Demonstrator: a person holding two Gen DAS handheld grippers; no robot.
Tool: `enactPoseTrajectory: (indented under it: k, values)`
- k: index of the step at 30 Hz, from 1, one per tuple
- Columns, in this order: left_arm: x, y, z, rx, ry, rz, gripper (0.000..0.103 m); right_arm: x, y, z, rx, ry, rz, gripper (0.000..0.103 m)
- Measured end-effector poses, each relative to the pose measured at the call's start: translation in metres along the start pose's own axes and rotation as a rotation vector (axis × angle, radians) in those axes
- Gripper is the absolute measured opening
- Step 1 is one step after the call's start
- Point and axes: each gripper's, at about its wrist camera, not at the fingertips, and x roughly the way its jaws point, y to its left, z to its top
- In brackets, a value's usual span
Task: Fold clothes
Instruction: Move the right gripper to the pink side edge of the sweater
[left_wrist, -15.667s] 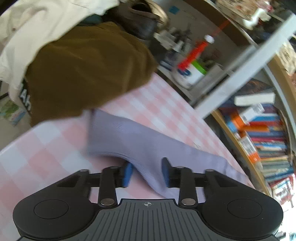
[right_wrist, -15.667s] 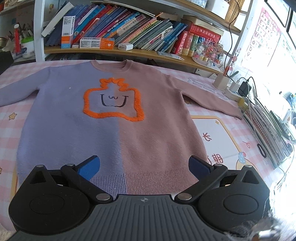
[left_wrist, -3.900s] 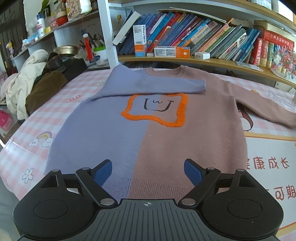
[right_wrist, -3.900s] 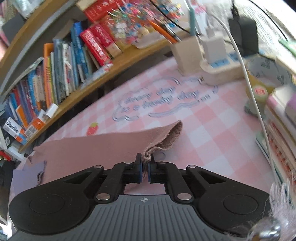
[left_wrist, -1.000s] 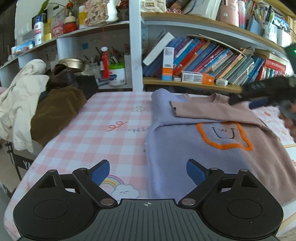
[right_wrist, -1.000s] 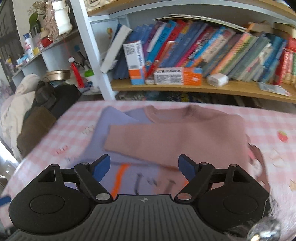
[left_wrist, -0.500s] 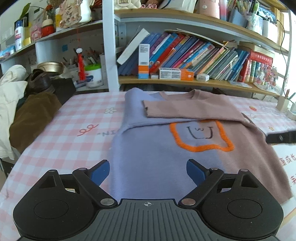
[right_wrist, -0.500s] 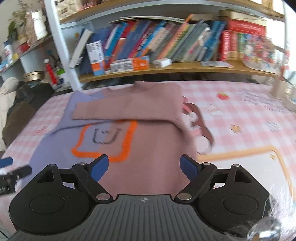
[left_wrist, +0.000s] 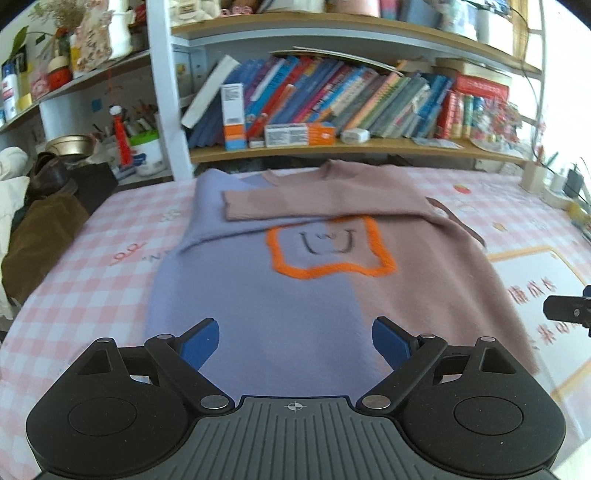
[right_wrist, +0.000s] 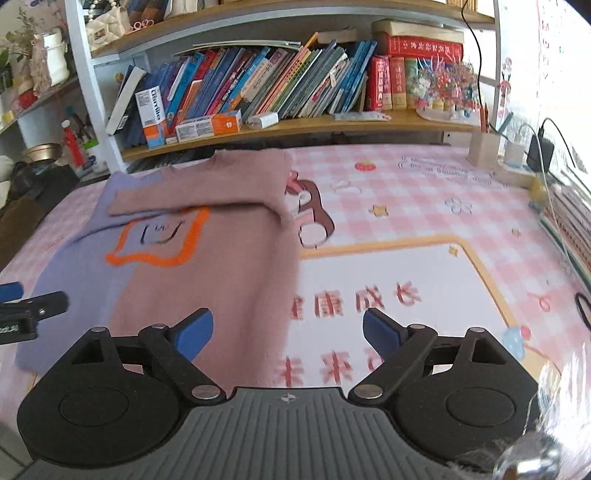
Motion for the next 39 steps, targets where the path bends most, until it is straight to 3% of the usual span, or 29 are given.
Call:
enactPoseTrajectory:
  k: [8, 12, 16, 22, 28, 39]
  values:
    - [-0.015, -0.023, -0.024, 0.009, 0.072, 0.018, 0.092, -0.023, -0.03, -0.031, 0.052, 0.058, -0.003, 0.088]
    - [-0.017, -0.01, -0.03, -0.05, 0.09, 0.075, 0.092, -0.025, -0.037, -0.037, 0.071, 0.08, -0.003, 0.088]
    - [-0.019, 0.013, -0.032, -0.112, 0.102, 0.084, 0.092, -0.017, -0.039, -0.036, 0.098, 0.108, -0.004, 0.088]
    - [-0.014, 0.054, -0.028, -0.227, 0.099, 0.119, 0.092, 0.001, -0.03, -0.025, 0.117, 0.123, 0.035, 0.08]
    - [-0.005, 0.082, -0.024, -0.308, 0.111, 0.123, 0.091, 0.019, -0.02, -0.015, 0.144, 0.147, 0.058, 0.06]
    - [0.025, 0.108, -0.024, -0.365, 0.203, 0.153, 0.091, 0.039, -0.013, -0.006, 0.159, 0.172, 0.034, 0.056]
